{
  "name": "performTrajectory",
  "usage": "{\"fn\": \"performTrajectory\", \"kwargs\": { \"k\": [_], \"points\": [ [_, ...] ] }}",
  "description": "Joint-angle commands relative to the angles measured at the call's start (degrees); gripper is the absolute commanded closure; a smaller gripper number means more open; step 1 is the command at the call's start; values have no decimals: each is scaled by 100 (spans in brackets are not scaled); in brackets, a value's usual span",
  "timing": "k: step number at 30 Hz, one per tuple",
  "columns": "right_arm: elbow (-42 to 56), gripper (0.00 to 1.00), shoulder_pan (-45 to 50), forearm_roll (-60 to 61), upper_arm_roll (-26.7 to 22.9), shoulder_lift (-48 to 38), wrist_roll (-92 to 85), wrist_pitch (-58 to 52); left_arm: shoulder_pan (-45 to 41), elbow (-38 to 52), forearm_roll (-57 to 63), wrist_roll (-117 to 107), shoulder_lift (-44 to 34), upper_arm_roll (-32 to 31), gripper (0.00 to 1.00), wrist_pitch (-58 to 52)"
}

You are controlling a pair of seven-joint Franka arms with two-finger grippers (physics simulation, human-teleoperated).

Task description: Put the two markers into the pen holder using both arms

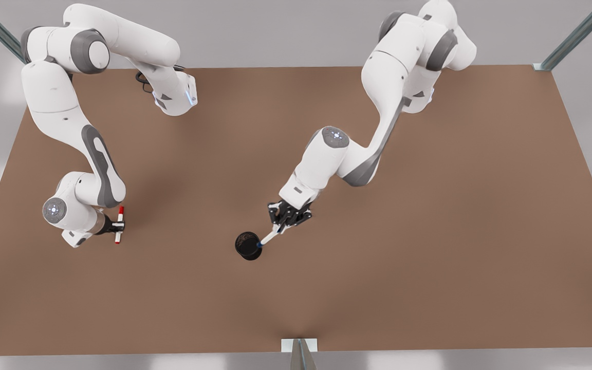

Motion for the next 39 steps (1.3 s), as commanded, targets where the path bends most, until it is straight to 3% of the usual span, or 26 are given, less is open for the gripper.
{"fn": "performTrajectory", "kwargs": {
  "k": [1, 9, 13, 16, 17, 18, 19, 24, 25, 27, 28, 31, 34, 36, 39],
  "points": [
    [43, 74, -4, -40, 70, -41, 77, -35, -87, 6, -47, -3371, 91, -2, 79, 908],
    [474, 74, 14, -40, 1458, -876, 815, -255, -281, -231, 287, -3389, 416, -2, 79, 679],
    [975, 74, 14, -49, 2152, -928, 1536, -905, -298, -178, 305, -3397, 557, 16, 79, 688],
    [1326, 75, 199, -58, 2346, -902, 1914, -1160, -307, 50, 305, -3406, 811, 60, 79, 715],
    [1344, 75, 207, -49, 2355, -902, 1993, -1178, -316, 59, 322, -3389, 847, 60, 73, 741],
    [1344, 75, 207, -49, 2425, -893, 2037, -1178, -316, 147, 445, -3397, 926, 60, 25, 750],
    [1361, 75, 207, -49, 2452, -885, 2081, -1169, -316, 182, 612, -3415, 926, 60, 0, 750],
    [1678, 75, 471, -40, 2575, -858, 2573, -1186, -351, 463, 621, -3811, 935, 86, 0, 557],
    [1730, 75, 611, -49, 2583, -858, 2661, -1143, 26, 463, 604, -3127, 777, -54, 0, -198],
    [1757, 75, 647, -49, 2812, -849, 2661, -748, 1606, 472, 595, -1265, 460, -1371, 0, -1717],
    [1766, 75, 770, -49, 2821, -849, 2661, -405, 2162, 472, 595, -393, 240, -1548, 0, -2545],
    [1757, 75, 831, -49, 2979, -744, 2609, 395, 3234, 463, 612, 1777, -356, -1496, 0, -4539],
    [1555, 74, 831, -49, 3172, -726, 2591, 1150, 4228, 394, 1244, 3563, -1648, -1469, 0, -6457],
    [1239, 74, 840, -67, 3225, -709, 2504, 1854, 4413, -362, 1359, 3835, -2527, -1487, 0, -6431],
    [1168, 74, 1042, -102, 3234, -314, 2248, 2917, 4334, -854, 1359, 3845, -2757, -1513, 0, -6229]
  ]
}}
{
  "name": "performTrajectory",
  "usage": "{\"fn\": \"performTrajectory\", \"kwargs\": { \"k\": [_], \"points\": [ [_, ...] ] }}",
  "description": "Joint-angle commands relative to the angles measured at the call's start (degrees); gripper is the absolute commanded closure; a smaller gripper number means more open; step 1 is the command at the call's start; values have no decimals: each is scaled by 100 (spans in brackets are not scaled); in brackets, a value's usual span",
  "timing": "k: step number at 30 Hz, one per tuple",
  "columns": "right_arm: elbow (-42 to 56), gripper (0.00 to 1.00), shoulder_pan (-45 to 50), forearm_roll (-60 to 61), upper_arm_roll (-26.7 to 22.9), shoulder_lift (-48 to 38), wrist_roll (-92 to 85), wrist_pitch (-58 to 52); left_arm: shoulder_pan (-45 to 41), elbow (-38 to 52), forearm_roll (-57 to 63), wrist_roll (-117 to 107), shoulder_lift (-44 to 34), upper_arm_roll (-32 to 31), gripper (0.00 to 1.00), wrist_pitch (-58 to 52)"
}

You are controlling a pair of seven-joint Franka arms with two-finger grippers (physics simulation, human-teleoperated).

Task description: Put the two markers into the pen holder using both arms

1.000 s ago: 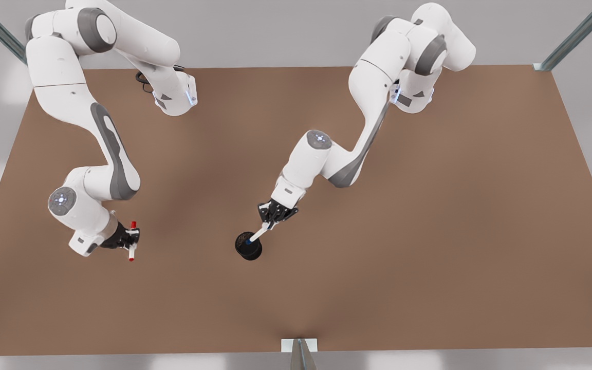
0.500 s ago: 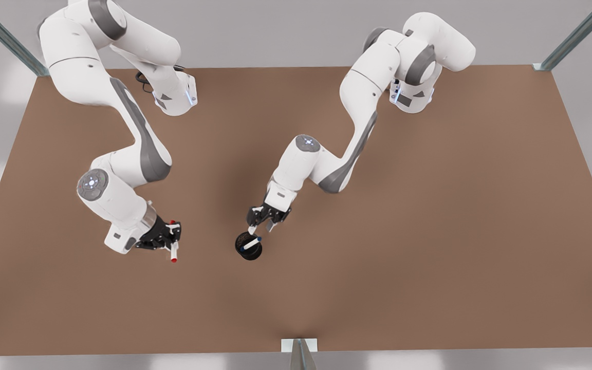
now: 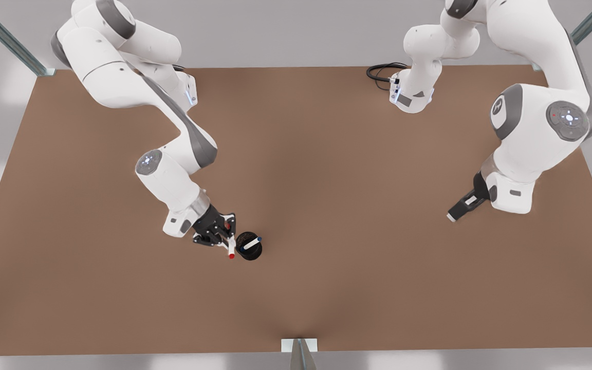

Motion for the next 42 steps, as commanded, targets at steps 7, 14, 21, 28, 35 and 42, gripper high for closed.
{"fn": "performTrajectory", "kwargs": {
  "k": [7, 14, 21, 28, 35, 42],
  "points": [
    [-441, 74, 100, -644, -16, 637, 479, 2941, -153, 97, 154, 3566, 236, -68, 0, -801],
    [-977, 74, 82, -1171, -191, 690, 471, 3777, -461, 53, 128, 3161, 324, -77, 0, -836],
    [-1109, 74, 91, -1584, -350, 716, 462, 4031, -487, 53, 111, 3161, 368, -86, 0, -801],
    [-1101, 74, 152, -2006, -561, 839, 462, 4198, -487, 53, 102, 3161, 377, -86, 0, -792],
    [-977, 74, 223, -3052, -833, 839, 453, 4234, -487, 53, 102, 3170, 412, -86, 0, -792],
    [-925, 74, 539, -3219, -1281, 962, 453, 4603, -487, 53, 102, 3170, 456, -86, 0, -748]
  ]
}}
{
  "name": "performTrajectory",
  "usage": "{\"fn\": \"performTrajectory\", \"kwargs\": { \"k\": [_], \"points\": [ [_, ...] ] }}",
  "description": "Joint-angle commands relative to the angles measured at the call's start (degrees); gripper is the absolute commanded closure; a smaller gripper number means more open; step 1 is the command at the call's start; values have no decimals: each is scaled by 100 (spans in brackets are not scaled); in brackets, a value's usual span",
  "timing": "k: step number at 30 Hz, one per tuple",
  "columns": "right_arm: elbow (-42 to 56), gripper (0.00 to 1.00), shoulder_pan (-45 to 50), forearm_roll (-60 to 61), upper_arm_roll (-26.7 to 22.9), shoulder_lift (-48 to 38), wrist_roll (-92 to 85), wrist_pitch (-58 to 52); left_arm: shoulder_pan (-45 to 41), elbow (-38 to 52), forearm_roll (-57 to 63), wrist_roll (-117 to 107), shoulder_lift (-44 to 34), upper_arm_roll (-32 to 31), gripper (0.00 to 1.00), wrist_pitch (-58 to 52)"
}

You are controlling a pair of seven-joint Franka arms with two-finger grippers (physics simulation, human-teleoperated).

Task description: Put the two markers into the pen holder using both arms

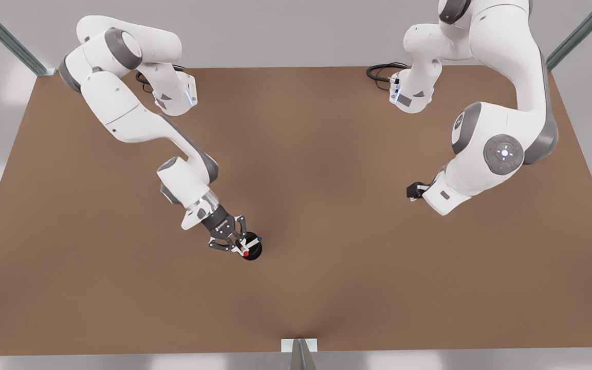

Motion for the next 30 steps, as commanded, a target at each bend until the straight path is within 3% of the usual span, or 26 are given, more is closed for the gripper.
{"fn": "performTrajectory", "kwargs": {
  "k": [1, 4, 5, 6, 11, 12, 13, 14, 15, 16, 17, 18, 19, 20, 21, 23, 28, 30],
  "points": [
    [-32, 73, 37, -158, -71, 80, -14, 259, 0, 3, 4, 284, 2, -2, 0, 21],
    [-67, 71, 124, -272, -150, 220, -6, 347, 0, 3, 4, 275, 46, -2, 0, 56],
    [-58, 8, 177, -220, -159, 281, 3, 347, 0, 3, 4, 275, 55, -2, 0, 56],
    [-32, 0, 177, -272, -159, 414, 3, 347, 0, 3, 4, 275, 72, -2, 0, 56],
    [56, 0, -15, -387, -141, 265, 12, 285, 0, 3, 4, 275, 90, -2, 0, 100],
    [56, 0, -428, -387, 122, -280, 30, -609, 9, 3, 4, 293, 90, -2, 0, 100],
    [187, 0, -1236, -343, 947, -597, 38, -2024, 0, 3, 4, 284, 81, -2, 0, 100],
    [706, 0, -2335, -378, 2256, -615, -23, -4036, 0, 29, 13, 328, 72, -2, 0, 92],
    [917, 0, -2898, -395, 3083, -615, -15, -5198, 0, 38, 30, 345, 46, -2, 0, 92],
    [1154, 0, -2978, -360, 3269, -824, -23, -5875, 0, 47, 57, 345, -7, -2, 0, 92],
    [1242, 0, -2244, 330, 2230, -1797, -23, -6340, 17, 56, 65, 354, -68, 16, 0, 74],
    [1023, 0, -546, 2572, -154, -3048, -655, -6877, 9, 64, 65, 354, -95, 7, 0, 74],
    [935, 0, 818, 3410, -2257, -3559, -1227, -8044, 17, 91, 65, 345, -104, 7, 0, 39],
    [1242, 0, 793, 3481, -2426, -3428, -1315, -9618, 17, 126, 65, 354, -95, 16, 0, 39],
    [1585, 0, 757, 3489, -2567, -3225, -1359, -10296, 17, 135, 65, 345, -104, 16, 0, 30],
    [1489, 0, 713, 3560, -2567, -3295, -1184, -10349, 44, 135, 65, 337, -95, 25, 0, 13],
    [2851, 0, 722, 3613, -2585, -2487, -1139, -11255, 9, 126, 65, 345, 19, 25, 0, 13],
    [2772, 0, 731, 3613, -2585, -2557, -1131, -11167, 0, 126, 65, 345, 37, 16, 0, 13]
  ]
}}
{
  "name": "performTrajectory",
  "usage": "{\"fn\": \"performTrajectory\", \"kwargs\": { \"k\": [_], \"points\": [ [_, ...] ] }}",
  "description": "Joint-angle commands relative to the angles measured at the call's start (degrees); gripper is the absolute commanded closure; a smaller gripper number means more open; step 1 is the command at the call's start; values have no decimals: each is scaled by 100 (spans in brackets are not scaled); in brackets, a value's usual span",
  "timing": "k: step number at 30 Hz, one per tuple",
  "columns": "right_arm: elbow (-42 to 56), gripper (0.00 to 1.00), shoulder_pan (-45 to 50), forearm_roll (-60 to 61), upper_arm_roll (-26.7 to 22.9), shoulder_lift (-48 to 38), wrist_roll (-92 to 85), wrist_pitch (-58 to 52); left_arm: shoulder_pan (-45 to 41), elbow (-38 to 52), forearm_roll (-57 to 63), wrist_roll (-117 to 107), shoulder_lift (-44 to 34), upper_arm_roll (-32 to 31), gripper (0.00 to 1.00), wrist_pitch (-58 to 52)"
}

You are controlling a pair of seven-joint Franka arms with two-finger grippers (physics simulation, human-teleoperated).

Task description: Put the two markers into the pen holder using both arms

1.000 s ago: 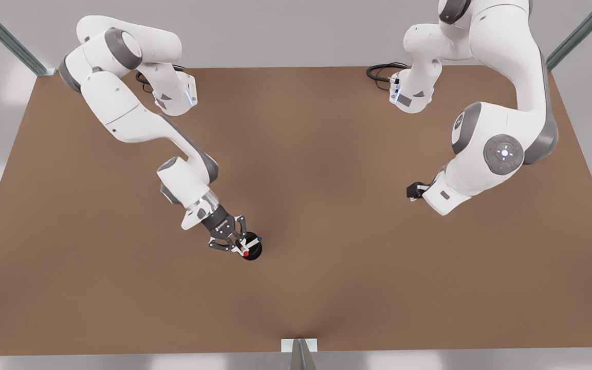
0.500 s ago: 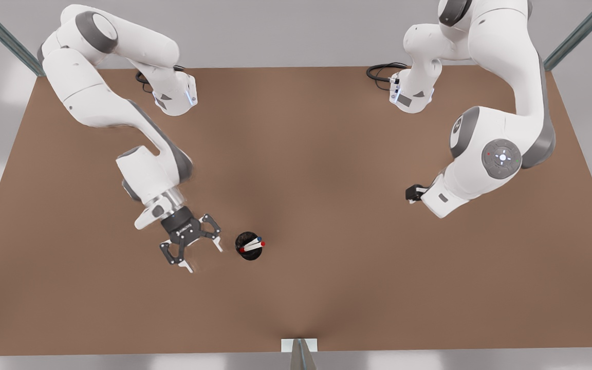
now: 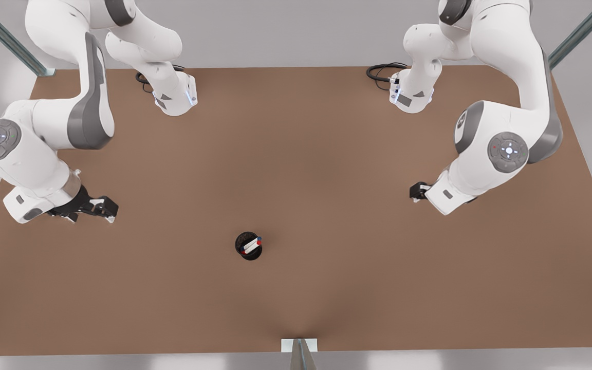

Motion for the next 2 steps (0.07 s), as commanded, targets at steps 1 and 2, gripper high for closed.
{"fn": "performTrajectory", "kwargs": {
  "k": [1, 2],
  "points": [
    [56, 0, 13, 131, -57, 9, -510, -1195, -4, 2, -3, 69, 8, -3, 0, -12],
    [73, 0, 30, 131, -30, 18, -484, -1055, -4, 2, -3, 69, 8, -3, 0, -12]
  ]
}}
